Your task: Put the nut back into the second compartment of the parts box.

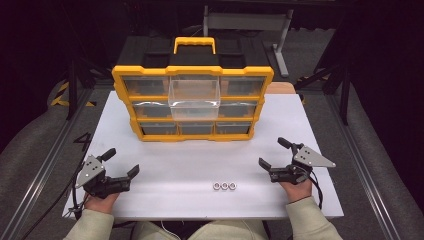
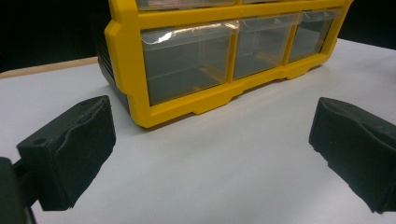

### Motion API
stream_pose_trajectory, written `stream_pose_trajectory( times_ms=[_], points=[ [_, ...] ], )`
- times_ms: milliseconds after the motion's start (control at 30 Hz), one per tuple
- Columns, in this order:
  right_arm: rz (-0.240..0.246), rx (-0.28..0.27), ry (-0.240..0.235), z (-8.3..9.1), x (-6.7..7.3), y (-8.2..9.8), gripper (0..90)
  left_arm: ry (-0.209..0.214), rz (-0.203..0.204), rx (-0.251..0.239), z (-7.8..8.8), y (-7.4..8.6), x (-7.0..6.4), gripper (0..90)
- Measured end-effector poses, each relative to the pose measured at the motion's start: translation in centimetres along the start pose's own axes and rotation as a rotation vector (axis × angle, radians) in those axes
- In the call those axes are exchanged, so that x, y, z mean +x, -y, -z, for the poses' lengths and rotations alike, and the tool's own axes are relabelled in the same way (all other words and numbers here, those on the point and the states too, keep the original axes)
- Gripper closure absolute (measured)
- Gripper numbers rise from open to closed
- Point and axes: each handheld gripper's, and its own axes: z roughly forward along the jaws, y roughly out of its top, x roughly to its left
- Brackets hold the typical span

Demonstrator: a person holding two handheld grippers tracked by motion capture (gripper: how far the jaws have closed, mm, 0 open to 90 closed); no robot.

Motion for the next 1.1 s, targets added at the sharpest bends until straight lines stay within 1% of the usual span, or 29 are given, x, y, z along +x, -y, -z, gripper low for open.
stream_pose_trajectory(
  times_ms=[200,333,467,500,533,600,633,700,867,967,1000,1033,1067,1100],
  points=[
    [0.009,0.012,-0.002,0.2,0.1,-0.2,0.0,0.003,0.012,-0.005,0.0,-0.1,0.0,0.9],
    [-0.003,0.021,-0.018,0.0,0.1,-0.4,0.0,0.0,0.007,0.0,-0.1,-0.1,0.0,1.0],
    [-0.007,0.008,-0.029,-0.4,0.2,-0.7,0.0,-0.005,0.008,-0.001,0.0,-0.1,0.1,1.0],
    [-0.009,-0.004,-0.044,-0.8,0.4,-1.2,0.0,-0.006,0.006,0.0,0.0,-0.1,0.1,1.0],
    [-0.004,-0.005,-0.053,-1.0,0.5,-1.5,0.0,-0.006,0.005,0.002,-0.1,-0.2,0.0,1.0],
    [-0.001,-0.006,-0.059,-1.2,0.6,-1.6,0.0,-0.006,0.003,0.002,-0.1,-0.2,0.0,1.0],
    [-0.003,-0.01,-0.084,-1.7,0.9,-2.0,0.0,-0.007,0.001,0.001,-0.1,-0.2,-0.1,1.0],
    [-0.003,-0.017,-0.094,-2.1,1.1,-2.4,0.0,-0.007,-0.002,0.002,0.0,-0.2,-0.1,1.0],
    [-0.028,-0.03,-0.117,-2.8,1.2,-3.4,0.0,-0.001,0.007,0.002,0.0,-0.2,0.1,1.0],
    [-0.026,-0.017,-0.147,-3.1,1.4,-4.0,0.5,-0.003,0.017,-0.001,0.0,-0.2,0.2,1.0],
    [-0.014,-0.001,-0.166,-3.3,1.5,-4.3,0.6,-0.003,0.017,-0.001,0.0,-0.2,0.3,1.0],
    [-0.014,-0.001,-0.166,-3.3,1.5,-4.3,0.6,-0.003,0.017,-0.001,0.0,-0.2,0.3,1.0],
    [0.009,0.05,-0.202,-3.6,1.8,-5.0,1.4,-0.002,0.016,-0.001,0.1,-0.2,0.2,1.0],
    [0.02,0.082,-0.219,-3.8,1.9,-5.3,1.8,-0.002,0.014,-0.002,0.1,-0.2,0.2,1.1]
  ],
)
